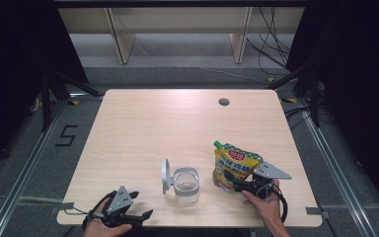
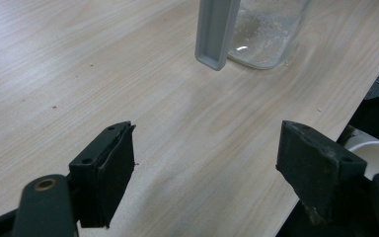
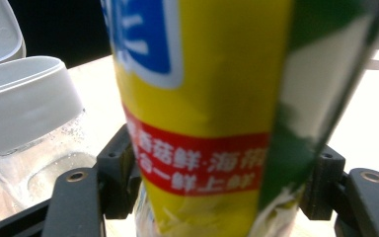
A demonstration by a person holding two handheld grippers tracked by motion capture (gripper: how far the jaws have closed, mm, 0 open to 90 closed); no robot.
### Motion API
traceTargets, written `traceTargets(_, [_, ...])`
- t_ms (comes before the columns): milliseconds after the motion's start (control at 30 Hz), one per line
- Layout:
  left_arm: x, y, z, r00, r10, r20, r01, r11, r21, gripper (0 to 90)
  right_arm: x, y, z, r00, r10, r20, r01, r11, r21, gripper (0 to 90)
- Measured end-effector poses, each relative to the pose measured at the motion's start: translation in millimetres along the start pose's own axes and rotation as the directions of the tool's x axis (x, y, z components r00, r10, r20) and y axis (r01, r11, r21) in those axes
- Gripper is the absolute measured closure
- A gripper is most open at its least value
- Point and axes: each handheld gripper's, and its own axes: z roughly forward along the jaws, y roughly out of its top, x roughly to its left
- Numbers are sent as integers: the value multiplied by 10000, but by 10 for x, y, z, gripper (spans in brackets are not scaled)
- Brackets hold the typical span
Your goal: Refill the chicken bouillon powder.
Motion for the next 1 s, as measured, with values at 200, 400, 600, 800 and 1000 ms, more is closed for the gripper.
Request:
traceTargets(200, [11, 3, 12, 9995, 316, 58, -315, 9995, -61, 218, -25, -1, 34, 9991, -246, -347, 248, 9997, 52, 324])
traceTargets(400, [-17, -2, 20, 10000, -9, 90, 8, 9999, 114, 218, -33, -4, 66, 9988, -274, -395, 270, 9996, -105, 327])
traceTargets(600, [-17, -4, 28, 10000, -12, 54, 12, 10000, 20, 218, -34, -2, 86, 9989, -29, -468, 19, 9998, -222, 336])
traceTargets(800, [9, 3, 41, 9991, 430, 54, -430, 9991, 6, 218, -21, -3, 90, 9987, 144, -479, -156, 9996, -254, 353])
traceTargets(1000, [-20, 4, 41, 9998, 143, 137, -143, 9999, 3, 218, -51, -3, 119, 9979, -31, -643, 2, 9990, -445, 361])
